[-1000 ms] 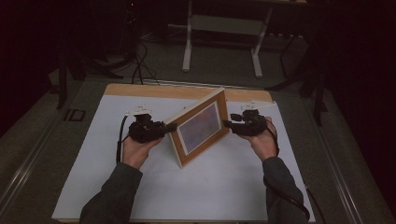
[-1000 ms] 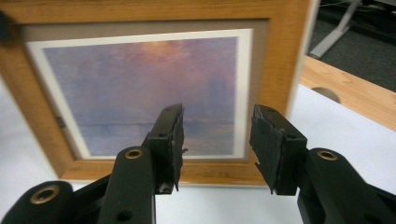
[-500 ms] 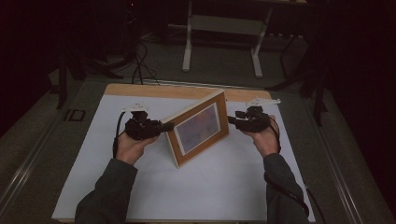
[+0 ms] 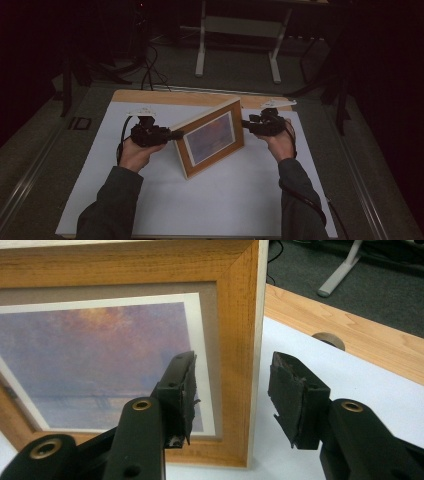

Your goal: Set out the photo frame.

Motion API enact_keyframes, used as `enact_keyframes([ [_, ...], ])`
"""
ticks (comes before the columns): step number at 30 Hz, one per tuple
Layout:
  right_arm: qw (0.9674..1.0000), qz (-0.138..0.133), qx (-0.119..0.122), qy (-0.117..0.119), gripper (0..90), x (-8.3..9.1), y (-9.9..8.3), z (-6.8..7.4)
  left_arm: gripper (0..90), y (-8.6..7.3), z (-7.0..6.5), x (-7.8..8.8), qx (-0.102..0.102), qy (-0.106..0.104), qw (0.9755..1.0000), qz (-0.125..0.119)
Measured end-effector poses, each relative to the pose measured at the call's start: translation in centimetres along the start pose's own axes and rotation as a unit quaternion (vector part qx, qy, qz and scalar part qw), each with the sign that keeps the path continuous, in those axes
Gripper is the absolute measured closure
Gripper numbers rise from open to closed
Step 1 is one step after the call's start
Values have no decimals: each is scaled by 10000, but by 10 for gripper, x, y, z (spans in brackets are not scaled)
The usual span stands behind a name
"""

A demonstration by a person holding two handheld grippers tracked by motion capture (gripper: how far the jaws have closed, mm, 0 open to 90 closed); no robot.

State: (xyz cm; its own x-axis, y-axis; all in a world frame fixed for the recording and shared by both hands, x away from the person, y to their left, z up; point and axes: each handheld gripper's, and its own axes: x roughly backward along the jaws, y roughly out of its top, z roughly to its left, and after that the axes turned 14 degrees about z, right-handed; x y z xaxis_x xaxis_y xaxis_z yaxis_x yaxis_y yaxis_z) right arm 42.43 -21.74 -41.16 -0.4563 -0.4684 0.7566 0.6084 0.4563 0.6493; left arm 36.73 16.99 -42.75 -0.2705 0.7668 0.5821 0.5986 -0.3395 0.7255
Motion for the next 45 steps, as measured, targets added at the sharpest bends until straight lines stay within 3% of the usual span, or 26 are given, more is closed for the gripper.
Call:
enact_keyframes([
  [10,10000,33,19,17,488,-4,6,-1,726,3,8,1,-61,-167,9998,111],
  [19,10000,41,52,-51,476,-4,15,-3,727,7,10,1,-114,-190,9995,220],
  [29,9998,53,200,-16,382,-9,25,-3,727,11,16,-1,-257,-409,9983,325],
  [35,9998,101,145,128,362,-13,25,-11,726,14,20,-2,-343,-488,9976,341],
  [39,9990,28,152,409,346,-17,26,-17,726,14,22,-3,-392,-516,9974,306],
  [45,9986,98,278,446,331,-20,27,-19,727,16,25,-4,-464,-631,9963,358],
])
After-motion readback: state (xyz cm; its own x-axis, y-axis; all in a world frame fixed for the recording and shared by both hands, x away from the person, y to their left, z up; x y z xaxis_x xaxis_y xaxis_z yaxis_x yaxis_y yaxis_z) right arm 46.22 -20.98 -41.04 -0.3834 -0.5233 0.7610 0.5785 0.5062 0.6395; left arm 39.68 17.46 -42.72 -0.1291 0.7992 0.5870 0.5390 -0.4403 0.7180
